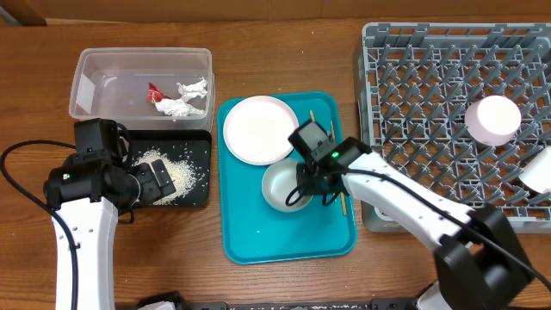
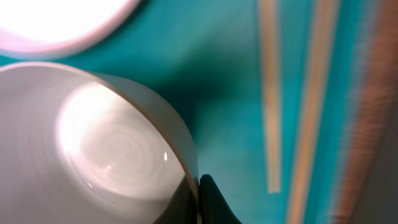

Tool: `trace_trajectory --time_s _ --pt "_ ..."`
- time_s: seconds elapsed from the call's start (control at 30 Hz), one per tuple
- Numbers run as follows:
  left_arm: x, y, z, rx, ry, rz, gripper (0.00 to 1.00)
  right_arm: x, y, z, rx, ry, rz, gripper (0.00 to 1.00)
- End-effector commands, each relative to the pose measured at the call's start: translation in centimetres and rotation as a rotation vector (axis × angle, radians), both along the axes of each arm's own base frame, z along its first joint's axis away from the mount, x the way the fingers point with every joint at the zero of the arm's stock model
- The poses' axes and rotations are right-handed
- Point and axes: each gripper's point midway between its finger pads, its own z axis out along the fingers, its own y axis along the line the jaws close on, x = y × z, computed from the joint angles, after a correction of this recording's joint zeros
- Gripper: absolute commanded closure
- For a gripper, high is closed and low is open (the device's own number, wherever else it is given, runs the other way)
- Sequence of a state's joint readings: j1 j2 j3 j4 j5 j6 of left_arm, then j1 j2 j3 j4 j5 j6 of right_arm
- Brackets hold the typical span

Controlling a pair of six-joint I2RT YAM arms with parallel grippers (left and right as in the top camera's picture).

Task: Sort waste into correct bins and load items into the dishwasher
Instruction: 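Lift the grey bowl toward the dish rack with the right gripper, then lower the grey bowl into the back right of the dish rack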

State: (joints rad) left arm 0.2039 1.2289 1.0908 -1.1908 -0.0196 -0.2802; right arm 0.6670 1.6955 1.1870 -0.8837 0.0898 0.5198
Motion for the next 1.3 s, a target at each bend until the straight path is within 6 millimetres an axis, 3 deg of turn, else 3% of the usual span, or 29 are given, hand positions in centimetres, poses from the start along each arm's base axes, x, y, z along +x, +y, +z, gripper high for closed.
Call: trace_trajectory --time_s 0.0,0.1,0.2,0.43,0.6,0.87,1.07,1.13,1.27 --pt "0.1 0.2 0.1 0.006 -0.002 -0.004 0.0 5.5 -2.7 8.6 -0.067 -0.334 -0.108 0.96" --pt "0.1 0.2 0.1 0.006 -0.002 -0.004 0.0 8.7 -5.9 13.4 -0.154 -0.514 -0.152 0.96" --pt "0.1 0.2 0.1 0.006 -0.002 -0.004 0.0 11.6 -10.4 17.0 -0.276 -0.668 -0.226 0.96" --pt "0.1 0.2 0.1 0.006 -0.002 -0.004 0.0 16.4 -21.8 22.5 -0.48 -0.863 -0.4 0.96" --pt "0.0 0.2 0.1 0.006 -0.001 -0.004 0.0 17.7 -30.1 25.1 -0.65 -0.925 -0.47 0.96" --pt "0.1 0.2 0.1 0.006 -0.002 -0.004 0.0 17.6 -39.4 24.6 -1.009 -0.803 -0.514 0.96" --pt "0.1 0.2 0.1 0.006 -0.002 -0.004 0.0 18.4 -42.7 18.6 -1.067 -0.626 -0.463 0.96" --pt "0.1 0.2 0.1 0.006 -0.002 -0.004 0.0 18.3 -43.4 17.0 -1.082 -0.577 -0.464 0.89" --pt "0.1 0.2 0.1 0.006 -0.002 -0.005 0.0 18.2 -44.0 15.0 -1.105 -0.525 -0.485 0.85"
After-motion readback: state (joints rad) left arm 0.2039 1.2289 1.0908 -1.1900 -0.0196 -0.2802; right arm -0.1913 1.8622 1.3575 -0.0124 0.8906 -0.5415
